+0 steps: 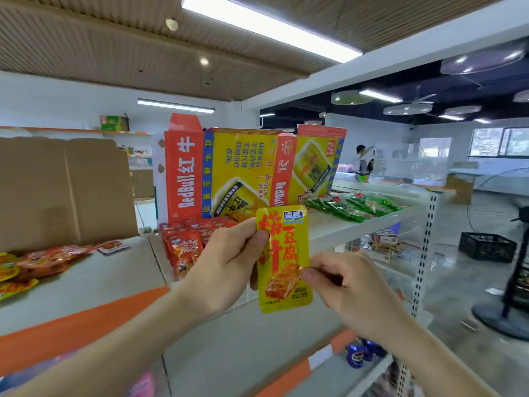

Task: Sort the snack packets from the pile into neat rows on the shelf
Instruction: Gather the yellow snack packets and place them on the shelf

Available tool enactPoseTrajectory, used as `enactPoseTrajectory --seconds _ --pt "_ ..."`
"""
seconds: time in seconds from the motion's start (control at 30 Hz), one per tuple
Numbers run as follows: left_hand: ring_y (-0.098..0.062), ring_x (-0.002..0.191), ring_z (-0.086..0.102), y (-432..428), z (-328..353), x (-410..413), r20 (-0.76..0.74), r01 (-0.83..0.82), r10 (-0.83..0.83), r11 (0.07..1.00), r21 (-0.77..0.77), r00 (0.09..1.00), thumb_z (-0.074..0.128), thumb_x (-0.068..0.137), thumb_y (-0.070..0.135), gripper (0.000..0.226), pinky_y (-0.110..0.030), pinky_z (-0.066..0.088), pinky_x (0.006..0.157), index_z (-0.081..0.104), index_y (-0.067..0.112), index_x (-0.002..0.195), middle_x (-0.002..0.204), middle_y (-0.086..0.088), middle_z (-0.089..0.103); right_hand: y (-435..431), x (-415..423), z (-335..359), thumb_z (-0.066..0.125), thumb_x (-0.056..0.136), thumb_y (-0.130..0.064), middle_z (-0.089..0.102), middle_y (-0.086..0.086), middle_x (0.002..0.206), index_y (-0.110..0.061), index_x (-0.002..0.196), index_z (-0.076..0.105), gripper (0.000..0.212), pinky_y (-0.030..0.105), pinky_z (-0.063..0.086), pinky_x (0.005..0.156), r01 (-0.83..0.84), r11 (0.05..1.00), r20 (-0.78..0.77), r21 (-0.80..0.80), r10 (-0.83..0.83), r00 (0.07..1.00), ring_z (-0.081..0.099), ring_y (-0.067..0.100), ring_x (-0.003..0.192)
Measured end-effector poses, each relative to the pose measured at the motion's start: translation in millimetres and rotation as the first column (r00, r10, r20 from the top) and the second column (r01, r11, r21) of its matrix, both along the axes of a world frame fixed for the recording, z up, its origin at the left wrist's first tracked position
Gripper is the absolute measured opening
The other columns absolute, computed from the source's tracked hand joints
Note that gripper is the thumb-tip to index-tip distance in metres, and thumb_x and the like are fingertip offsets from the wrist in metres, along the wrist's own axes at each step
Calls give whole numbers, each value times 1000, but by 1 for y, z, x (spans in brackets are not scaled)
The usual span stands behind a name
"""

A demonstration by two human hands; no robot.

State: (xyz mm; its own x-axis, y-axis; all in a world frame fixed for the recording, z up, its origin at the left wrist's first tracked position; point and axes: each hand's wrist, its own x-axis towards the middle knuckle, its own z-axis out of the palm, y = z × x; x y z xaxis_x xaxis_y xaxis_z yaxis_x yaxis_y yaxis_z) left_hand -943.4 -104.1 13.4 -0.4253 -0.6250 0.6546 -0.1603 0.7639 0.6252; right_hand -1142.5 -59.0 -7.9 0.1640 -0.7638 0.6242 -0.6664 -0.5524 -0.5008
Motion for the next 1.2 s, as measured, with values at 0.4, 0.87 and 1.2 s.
enactPoseTrajectory --seconds 0.4,0.87,1.2 --pt "-22 48 60 -36 -8 -77 77 58 -63 997 55 995 42 104 24 38 -21 36 49 45 -8 82 71 -29 50 -3 -71 -7 63 93 -17 48 -16 46 -43 57 58 45 18 28 50 76 995 98 59 -81 992 39 4 46" --pt "-25 49 63 -132 6 -154 151 71 -72 997 16 986 42 105 25 33 -37 48 52 54 4 82 68 -7 60 -95 -151 -2 64 93 -20 50 -5 48 -24 63 64 30 34 34 52 156 988 56 19 -157 986 39 6 45" --pt "-23 52 62 -216 20 -153 232 -114 104 993 31 967 43 105 22 32 -26 50 56 52 7 78 71 -14 68 -214 -165 3 68 90 -14 46 -6 48 -21 61 64 30 34 34 53 -22 1000 47 -6 22 999 36 8 47"
